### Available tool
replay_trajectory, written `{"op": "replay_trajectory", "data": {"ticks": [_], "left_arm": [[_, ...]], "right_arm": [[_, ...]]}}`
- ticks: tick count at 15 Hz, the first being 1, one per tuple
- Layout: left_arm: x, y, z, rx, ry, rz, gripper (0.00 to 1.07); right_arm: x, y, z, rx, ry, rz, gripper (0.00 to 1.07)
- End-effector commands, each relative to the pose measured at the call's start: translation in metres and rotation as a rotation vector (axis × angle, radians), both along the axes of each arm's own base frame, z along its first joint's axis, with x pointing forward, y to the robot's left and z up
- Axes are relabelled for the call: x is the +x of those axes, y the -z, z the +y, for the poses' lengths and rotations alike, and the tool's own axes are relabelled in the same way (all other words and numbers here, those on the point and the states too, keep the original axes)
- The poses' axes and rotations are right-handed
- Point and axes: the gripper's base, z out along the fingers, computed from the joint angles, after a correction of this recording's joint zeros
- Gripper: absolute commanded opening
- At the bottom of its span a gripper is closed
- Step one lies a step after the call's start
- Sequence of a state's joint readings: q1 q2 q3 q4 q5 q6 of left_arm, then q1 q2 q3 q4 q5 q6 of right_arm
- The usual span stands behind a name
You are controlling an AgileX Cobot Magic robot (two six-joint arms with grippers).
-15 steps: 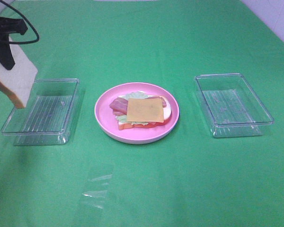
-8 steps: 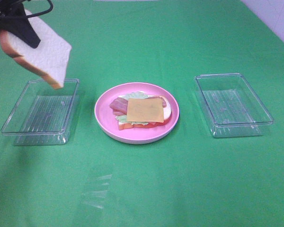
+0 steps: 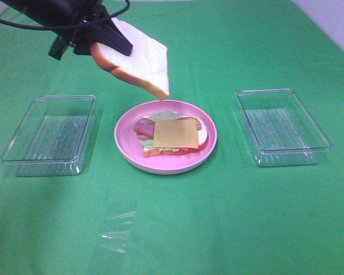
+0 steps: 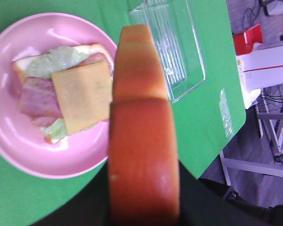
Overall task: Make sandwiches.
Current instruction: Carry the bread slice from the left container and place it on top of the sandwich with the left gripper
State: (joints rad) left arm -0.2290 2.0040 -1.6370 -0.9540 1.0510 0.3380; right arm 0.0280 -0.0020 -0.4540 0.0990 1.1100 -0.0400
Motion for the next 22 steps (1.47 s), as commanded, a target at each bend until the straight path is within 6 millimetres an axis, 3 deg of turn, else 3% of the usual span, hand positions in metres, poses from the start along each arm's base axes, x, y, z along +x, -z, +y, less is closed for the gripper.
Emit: {"op": "replay_trajectory", "data": {"ticks": [1, 4, 8, 22], "left_arm": [[0.004, 0.019, -0.023, -0.079, 0.005, 0.017, 0.0], [0.006, 0.059, -0.047, -0.107, 0.048, 0.088, 0.0], [0.01, 0.088, -0.049, -0.088, 0.037, 0.144, 0.0], [0.017, 0.118, -0.049, -0.069, -0.005, 0.169, 0.0]], "right_arm": [[-0.004, 0.0, 0.0, -0.008, -0.004, -0.035, 0.91], [-0.004, 0.0, 0.0, -0.008, -0.004, -0.035, 0.91], [-0.004, 0.0, 0.0, -0.008, -0.004, -0.035, 0.91], [-0.004, 0.0, 0.0, -0.008, -0.004, -0.035, 0.91]]}}
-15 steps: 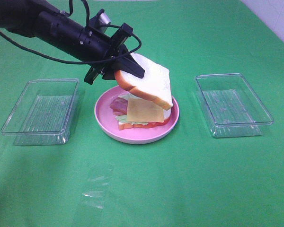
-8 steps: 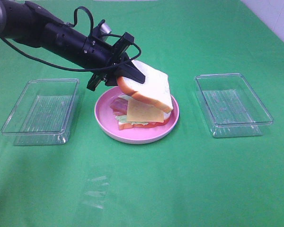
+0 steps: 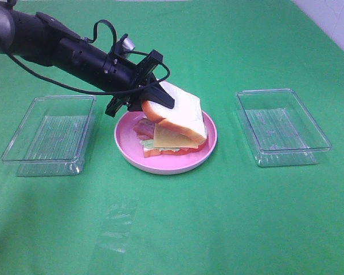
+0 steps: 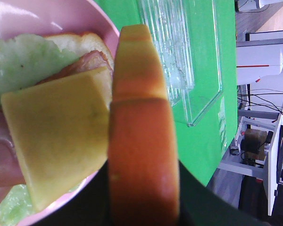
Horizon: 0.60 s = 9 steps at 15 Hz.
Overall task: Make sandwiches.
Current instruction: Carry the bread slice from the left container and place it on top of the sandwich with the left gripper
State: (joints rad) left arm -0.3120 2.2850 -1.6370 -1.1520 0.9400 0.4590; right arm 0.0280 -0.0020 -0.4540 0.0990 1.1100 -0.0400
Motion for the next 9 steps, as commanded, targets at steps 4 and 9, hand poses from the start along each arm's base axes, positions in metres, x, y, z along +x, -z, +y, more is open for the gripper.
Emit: {"op": "replay_trajectory", "data": {"ticks": [4, 9], "left_arm": [[-0.0012, 0.011, -0.002, 0.004, -0.017, 0.049, 0.0], [0.0012, 0.0118, -0.0011, 0.015, -0.047, 0.043, 0.46]], "right_arm": [[-0.0039, 0.0004, 0.0002, -0.008, -0.004, -0.035, 0.91], [-0.0039, 0.0004, 0.0002, -0.008, -0.004, -0.035, 0.91]]}}
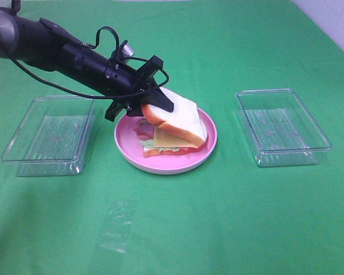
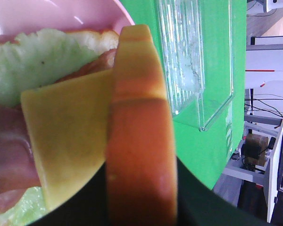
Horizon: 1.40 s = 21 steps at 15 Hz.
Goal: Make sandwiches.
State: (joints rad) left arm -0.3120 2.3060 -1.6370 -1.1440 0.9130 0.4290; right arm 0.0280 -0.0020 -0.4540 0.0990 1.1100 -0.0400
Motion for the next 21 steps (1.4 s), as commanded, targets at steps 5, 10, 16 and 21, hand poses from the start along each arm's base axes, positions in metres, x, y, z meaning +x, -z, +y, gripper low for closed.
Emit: {"op": "replay_trajectory", "data": {"ticks": [5, 10, 16, 21], "left_arm": [[-0.002, -0.012, 0.0, 0.036, -0.005, 0.014, 1.0], [0.001, -0.074, 0.009, 0.194, 0.093, -0.117, 1.01], [-0.002, -0.109, 0.035, 0.552, 0.189, -0.06, 1.01], [0.0, -0.145, 0.084, 0.853, 0.112, -0.198, 1.01]], "right_arm": [[-0.004, 0.0, 0.0, -0.008, -0.004, -0.035, 0.91], [-0.004, 0.0, 0.0, -0.008, -0.004, -0.035, 0.91], [-0.004, 0.0, 0.0, -0.008, -0.004, -0.035, 0.91], [-0.004, 0.0, 0.0, -0.008, -0.004, -0.035, 0.91]]}}
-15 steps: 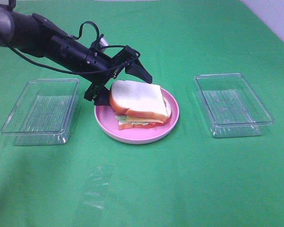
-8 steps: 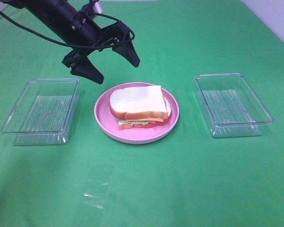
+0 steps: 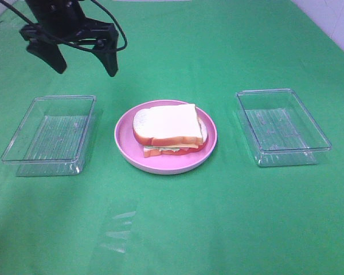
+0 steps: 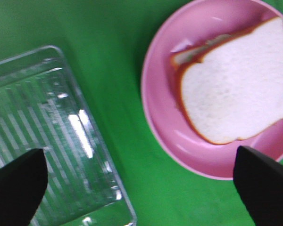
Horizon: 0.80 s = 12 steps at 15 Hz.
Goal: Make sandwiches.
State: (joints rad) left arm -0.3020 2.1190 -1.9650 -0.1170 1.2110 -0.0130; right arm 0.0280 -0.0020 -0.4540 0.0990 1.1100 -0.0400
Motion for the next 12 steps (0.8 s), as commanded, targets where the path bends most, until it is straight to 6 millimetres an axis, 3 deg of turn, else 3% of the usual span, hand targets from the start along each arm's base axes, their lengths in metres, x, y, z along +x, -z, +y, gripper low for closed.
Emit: {"op": "replay_trajectory", "data": {"ticks": [1, 3, 4, 7, 12], "left_arm": [[-0.005, -0.02, 0.045, 0.131, -0.066, 0.021, 1.01], [-0.001, -0.024, 0.107, 0.139, -0.194, 0.03, 1.0], [-0.004, -0.012, 0.154, 0.144, -0.298, 0.082, 1.0], [-0.021, 0.001, 0.184, 0.154, -0.32, 0.153, 1.0], [-0.082, -0.016, 0.181, 0.153, -0.293, 0.195, 1.0]], "right_arm": [[-0.004, 0.0, 0.0, -0.008, -0.004, -0.035, 0.91], [-0.004, 0.0, 0.0, -0.008, -0.004, -0.035, 0.91], [-0.004, 0.0, 0.0, -0.008, -0.004, -0.035, 0.91], [-0.004, 0.0, 0.0, -0.008, -0.004, -0.035, 0.91], [-0.004, 0.0, 0.0, -0.008, -0.004, -0.035, 0.91]]}}
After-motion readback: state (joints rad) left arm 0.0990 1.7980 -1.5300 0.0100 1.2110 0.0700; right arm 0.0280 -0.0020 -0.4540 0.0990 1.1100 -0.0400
